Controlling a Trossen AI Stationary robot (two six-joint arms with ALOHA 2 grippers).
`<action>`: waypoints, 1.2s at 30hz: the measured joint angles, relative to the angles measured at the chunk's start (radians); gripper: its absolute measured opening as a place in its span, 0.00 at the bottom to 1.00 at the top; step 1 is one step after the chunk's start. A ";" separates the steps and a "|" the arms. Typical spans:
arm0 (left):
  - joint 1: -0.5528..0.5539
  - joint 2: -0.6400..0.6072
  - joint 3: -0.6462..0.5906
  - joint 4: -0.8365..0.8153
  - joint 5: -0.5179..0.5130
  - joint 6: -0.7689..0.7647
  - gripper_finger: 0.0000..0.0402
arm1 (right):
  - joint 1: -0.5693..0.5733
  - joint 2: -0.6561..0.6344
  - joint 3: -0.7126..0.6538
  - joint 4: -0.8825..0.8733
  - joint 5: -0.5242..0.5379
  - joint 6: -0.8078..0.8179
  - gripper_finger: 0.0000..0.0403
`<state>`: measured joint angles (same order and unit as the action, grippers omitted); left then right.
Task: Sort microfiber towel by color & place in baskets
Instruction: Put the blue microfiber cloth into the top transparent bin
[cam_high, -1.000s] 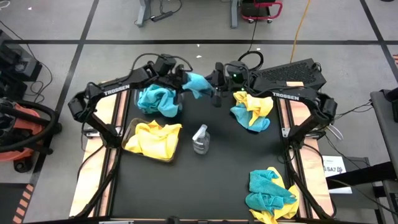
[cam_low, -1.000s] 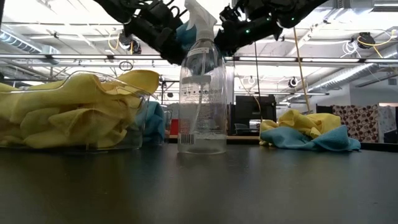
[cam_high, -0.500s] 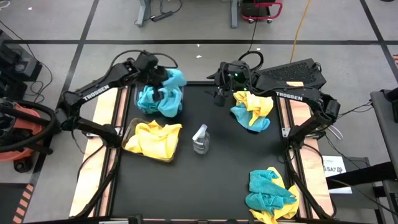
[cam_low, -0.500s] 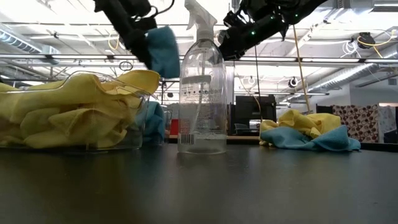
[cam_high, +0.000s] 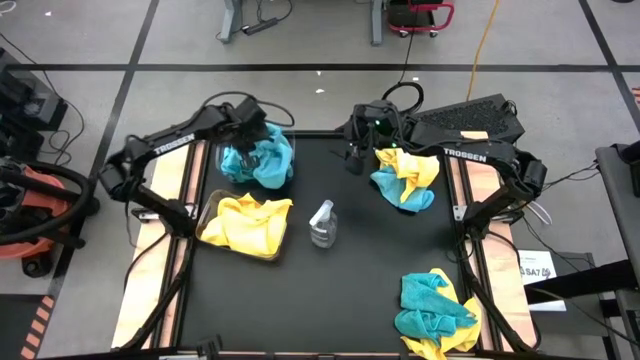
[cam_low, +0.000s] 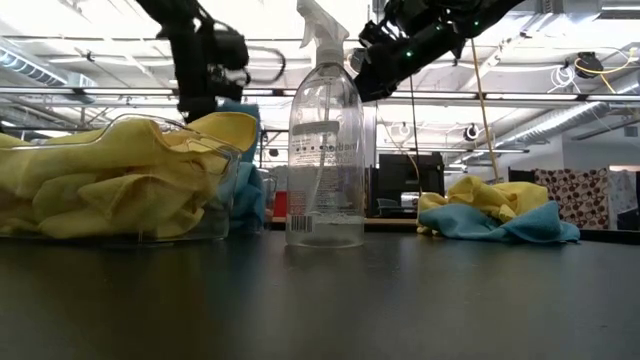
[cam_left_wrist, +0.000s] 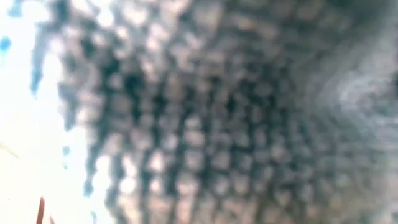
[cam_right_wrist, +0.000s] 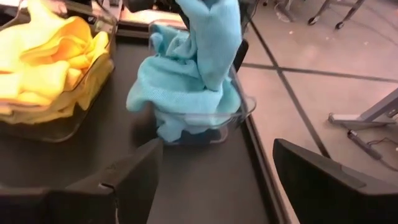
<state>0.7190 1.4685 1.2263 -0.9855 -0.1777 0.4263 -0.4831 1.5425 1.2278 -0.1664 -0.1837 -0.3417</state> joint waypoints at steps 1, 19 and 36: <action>0.003 0.015 -0.014 0.000 -0.004 -0.002 0.03 | 0.000 0.000 0.000 -0.010 0.000 0.000 0.74; 0.007 0.363 -0.058 0.030 -0.074 -0.024 0.04 | 0.027 0.000 0.002 -0.073 -0.005 -0.009 0.74; 0.007 0.247 -0.002 -0.049 -0.059 -0.001 0.35 | 0.028 0.000 0.002 -0.097 -0.005 -0.007 0.74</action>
<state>0.7265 1.7159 1.2244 -1.0344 -0.2363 0.4248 -0.4553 1.5425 1.2297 -0.2633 -0.1886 -0.3490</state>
